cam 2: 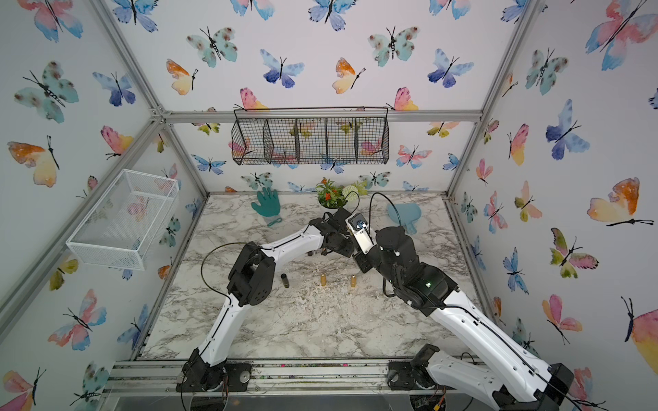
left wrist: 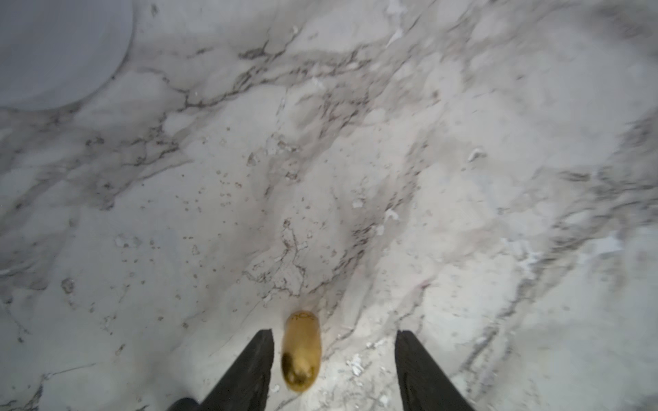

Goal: Open the lipstick cap
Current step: Place the cover at the center of the board, then place the lipstick at the center of the board.

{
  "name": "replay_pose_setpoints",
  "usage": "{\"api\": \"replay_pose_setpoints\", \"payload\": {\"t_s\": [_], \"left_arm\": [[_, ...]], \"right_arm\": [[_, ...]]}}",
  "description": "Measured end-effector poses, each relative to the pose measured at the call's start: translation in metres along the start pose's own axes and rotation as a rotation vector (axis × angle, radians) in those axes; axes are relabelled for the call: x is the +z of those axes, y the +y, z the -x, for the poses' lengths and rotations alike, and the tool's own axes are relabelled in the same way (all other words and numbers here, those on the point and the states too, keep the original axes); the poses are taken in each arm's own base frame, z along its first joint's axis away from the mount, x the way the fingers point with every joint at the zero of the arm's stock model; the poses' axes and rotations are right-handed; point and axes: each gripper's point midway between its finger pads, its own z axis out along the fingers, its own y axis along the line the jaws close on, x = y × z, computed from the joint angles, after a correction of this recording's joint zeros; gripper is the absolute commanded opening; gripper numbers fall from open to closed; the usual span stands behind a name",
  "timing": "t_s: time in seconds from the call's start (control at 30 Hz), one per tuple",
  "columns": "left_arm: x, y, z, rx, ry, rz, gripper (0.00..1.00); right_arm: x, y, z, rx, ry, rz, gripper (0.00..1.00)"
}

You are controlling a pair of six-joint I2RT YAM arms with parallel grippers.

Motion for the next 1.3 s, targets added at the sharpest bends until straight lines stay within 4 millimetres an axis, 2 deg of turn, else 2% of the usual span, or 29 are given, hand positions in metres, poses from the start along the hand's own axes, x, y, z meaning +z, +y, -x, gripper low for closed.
{"api": "replay_pose_setpoints", "payload": {"t_s": [0.07, 0.13, 0.17, 0.2, 0.27, 0.37, 0.43, 0.57, 0.8, 1.03, 1.17, 1.3], "left_arm": [[-0.029, -0.005, 0.022, -0.032, -0.049, -0.076, 0.61], [-0.067, -0.001, 0.046, -0.075, -0.112, -0.149, 0.62], [-0.092, 0.004, 0.060, -0.103, -0.154, -0.193, 0.62], [-0.108, 0.008, 0.068, -0.120, -0.183, -0.219, 0.62], [-0.157, 0.025, 0.084, -0.157, -0.260, -0.287, 0.63], [-0.203, 0.052, 0.086, -0.197, -0.315, -0.341, 0.63], [-0.221, 0.065, 0.079, -0.220, -0.324, -0.367, 0.63], [-0.228, 0.065, 0.054, -0.240, -0.277, -0.437, 0.64], [-0.223, 0.046, 0.013, -0.236, -0.174, -0.544, 0.65], [-0.229, 0.039, 0.004, -0.208, -0.166, -0.576, 0.64], [-0.225, 0.039, -0.001, -0.204, -0.155, -0.580, 0.56], [-0.224, 0.039, -0.003, -0.200, -0.150, -0.583, 0.39]], "right_arm": [[0.001, 0.001, 0.000, 0.001, -0.003, 0.002, 0.08], [0.004, 0.003, 0.000, 0.001, -0.001, 0.009, 0.08], [0.007, 0.004, -0.001, 0.003, 0.001, 0.015, 0.08], [0.011, 0.006, -0.002, 0.003, 0.005, 0.023, 0.08], [0.021, 0.012, -0.004, 0.003, 0.013, 0.041, 0.08], [0.037, 0.022, -0.012, 0.000, 0.034, 0.074, 0.08], [0.048, 0.028, -0.015, -0.002, 0.045, 0.096, 0.08], [0.072, 0.042, -0.020, -0.003, 0.055, 0.142, 0.07], [0.112, 0.067, -0.032, -0.006, 0.091, 0.228, 0.07], [0.132, 0.076, -0.016, -0.001, 0.058, 0.267, 0.07], [0.133, 0.079, -0.013, 0.000, 0.047, 0.282, 0.07], [0.135, 0.081, -0.011, 0.000, 0.042, 0.291, 0.07]]}}
